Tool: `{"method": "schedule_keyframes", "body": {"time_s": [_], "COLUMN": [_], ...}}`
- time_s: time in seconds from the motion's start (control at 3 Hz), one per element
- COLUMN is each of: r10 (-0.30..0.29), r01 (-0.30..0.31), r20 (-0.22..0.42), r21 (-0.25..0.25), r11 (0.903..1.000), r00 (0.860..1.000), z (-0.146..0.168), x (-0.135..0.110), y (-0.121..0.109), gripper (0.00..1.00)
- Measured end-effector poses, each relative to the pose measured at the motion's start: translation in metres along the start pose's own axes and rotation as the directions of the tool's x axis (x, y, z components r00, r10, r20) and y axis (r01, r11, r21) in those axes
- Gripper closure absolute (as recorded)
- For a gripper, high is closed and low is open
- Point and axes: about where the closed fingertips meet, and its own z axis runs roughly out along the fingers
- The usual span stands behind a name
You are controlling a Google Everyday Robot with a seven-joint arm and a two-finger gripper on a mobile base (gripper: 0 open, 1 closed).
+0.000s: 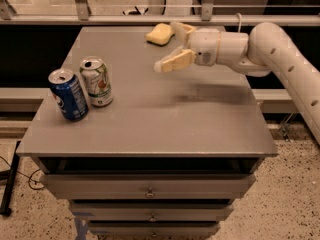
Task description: Move 7up can near pepsi can
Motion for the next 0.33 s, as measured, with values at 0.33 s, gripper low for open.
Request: {"method": "schedule_keyframes", "body": {"time_s": [0.33], "r10": [-0.007], "r01": [0.007], "r20": [0.004], "r21": [0.024], "r11": [0.9997], "r00": [1.0], "z": [-0.0111], "x": [-0.0038], "y": [-0.0056], "gripper": [0.0]}}
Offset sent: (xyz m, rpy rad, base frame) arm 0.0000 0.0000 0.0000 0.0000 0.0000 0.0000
